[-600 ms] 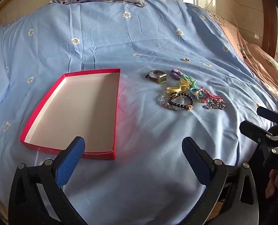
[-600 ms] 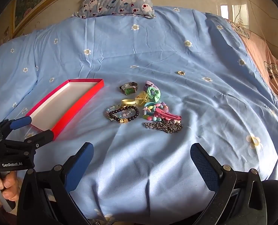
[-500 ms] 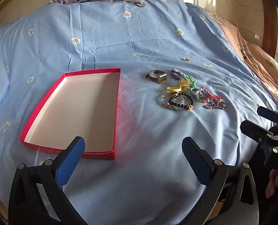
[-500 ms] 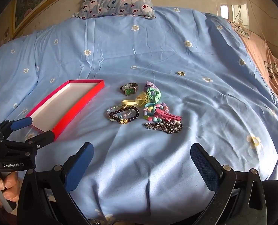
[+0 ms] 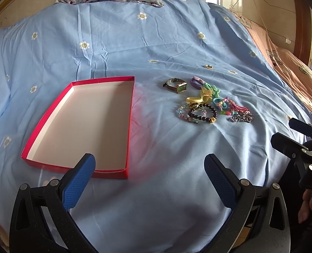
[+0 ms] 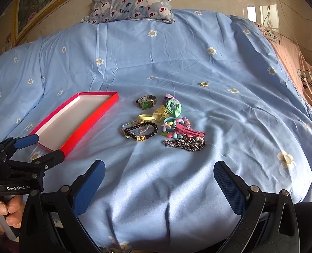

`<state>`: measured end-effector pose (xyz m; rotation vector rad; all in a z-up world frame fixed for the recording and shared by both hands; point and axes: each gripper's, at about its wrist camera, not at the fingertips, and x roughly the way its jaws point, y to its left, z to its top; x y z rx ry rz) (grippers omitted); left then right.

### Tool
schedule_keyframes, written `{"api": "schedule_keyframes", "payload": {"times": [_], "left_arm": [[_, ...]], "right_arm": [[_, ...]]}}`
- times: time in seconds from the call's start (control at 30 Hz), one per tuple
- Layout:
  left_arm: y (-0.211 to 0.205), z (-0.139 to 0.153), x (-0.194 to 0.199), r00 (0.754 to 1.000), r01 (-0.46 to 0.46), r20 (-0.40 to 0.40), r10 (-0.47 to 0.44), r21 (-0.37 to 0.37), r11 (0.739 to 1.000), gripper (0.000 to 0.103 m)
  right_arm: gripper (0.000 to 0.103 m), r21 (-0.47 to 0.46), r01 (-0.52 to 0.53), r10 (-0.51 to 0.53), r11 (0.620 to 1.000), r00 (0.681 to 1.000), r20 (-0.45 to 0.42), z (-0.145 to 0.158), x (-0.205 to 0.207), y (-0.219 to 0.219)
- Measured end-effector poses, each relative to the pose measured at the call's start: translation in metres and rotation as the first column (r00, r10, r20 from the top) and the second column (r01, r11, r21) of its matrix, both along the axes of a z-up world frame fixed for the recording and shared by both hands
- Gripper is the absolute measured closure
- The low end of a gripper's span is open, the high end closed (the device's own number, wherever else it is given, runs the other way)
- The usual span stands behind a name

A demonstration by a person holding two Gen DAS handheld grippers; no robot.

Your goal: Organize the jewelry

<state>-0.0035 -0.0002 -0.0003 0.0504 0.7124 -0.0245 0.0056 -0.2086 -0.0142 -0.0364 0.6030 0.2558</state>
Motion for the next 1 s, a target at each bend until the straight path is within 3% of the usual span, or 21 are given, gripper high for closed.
{"api": "schedule_keyframes", "payload": {"times": [1.0], "left_arm": [[-0.0029, 0.001, -0.0019, 1.0, 0.005, 0.0, -0.005, 0.0, 1.0, 0.0]], "right_arm": [[0.0, 0.029, -0.027, 0.027, 0.999, 1.0, 0.008, 0.0026, -0.0014, 0.002]]}}
